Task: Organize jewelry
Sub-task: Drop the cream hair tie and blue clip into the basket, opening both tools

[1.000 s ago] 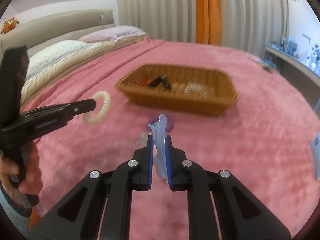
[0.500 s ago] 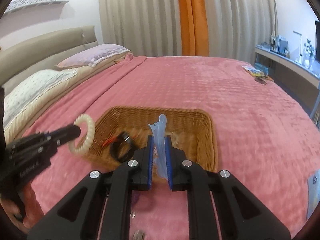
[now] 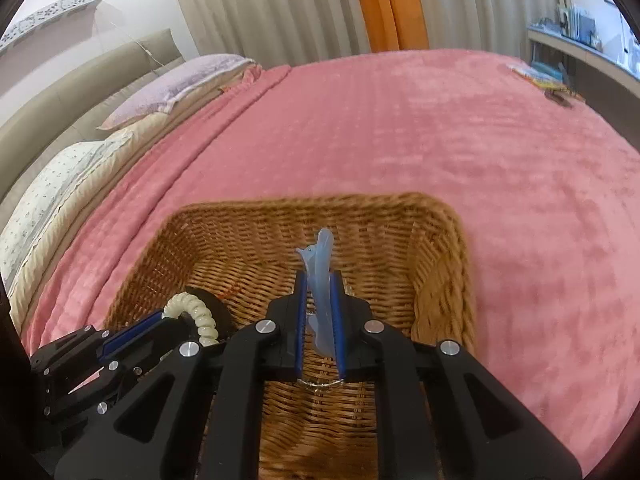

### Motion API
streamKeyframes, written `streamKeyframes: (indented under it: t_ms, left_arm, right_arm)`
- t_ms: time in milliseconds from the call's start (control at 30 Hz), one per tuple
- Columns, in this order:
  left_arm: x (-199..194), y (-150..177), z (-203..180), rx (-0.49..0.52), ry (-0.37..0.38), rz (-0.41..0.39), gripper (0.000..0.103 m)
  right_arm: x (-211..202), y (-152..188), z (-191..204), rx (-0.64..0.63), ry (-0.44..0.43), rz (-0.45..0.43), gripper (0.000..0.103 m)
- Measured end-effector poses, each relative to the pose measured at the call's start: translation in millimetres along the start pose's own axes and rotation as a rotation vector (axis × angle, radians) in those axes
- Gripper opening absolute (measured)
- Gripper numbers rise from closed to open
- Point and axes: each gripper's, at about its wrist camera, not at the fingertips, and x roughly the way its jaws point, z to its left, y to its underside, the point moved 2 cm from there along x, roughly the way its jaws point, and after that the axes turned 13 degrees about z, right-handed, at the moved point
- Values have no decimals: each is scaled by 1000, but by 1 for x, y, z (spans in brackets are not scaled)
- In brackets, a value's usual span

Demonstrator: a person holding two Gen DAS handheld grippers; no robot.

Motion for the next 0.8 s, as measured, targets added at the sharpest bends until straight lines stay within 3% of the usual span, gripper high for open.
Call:
streamKeyframes:
  t_ms: [400, 433, 500, 600, 700, 800]
  left_arm:
    - [7, 2, 10, -12, 32, 16, 10]
    - [6, 2, 11, -13, 38, 13, 11]
    - [2, 3, 12, -19, 61, 3, 24]
    - [-9, 6, 12, -21, 84, -27, 27]
    - [-22, 8, 14, -40, 119, -52, 37]
    - [-39, 12, 16, -54, 144, -82, 38]
  right_arm:
    - [10, 2, -5, 12, 4, 22, 10]
    - [8, 2, -6, 16, 3, 19, 11]
    - [7, 2, -8, 24, -5, 21, 14]
    - [0, 3, -10, 30, -18, 10, 22]
    - [-11, 7, -9, 34, -24, -7, 22]
    - [-25, 15, -5, 29, -39, -22, 22]
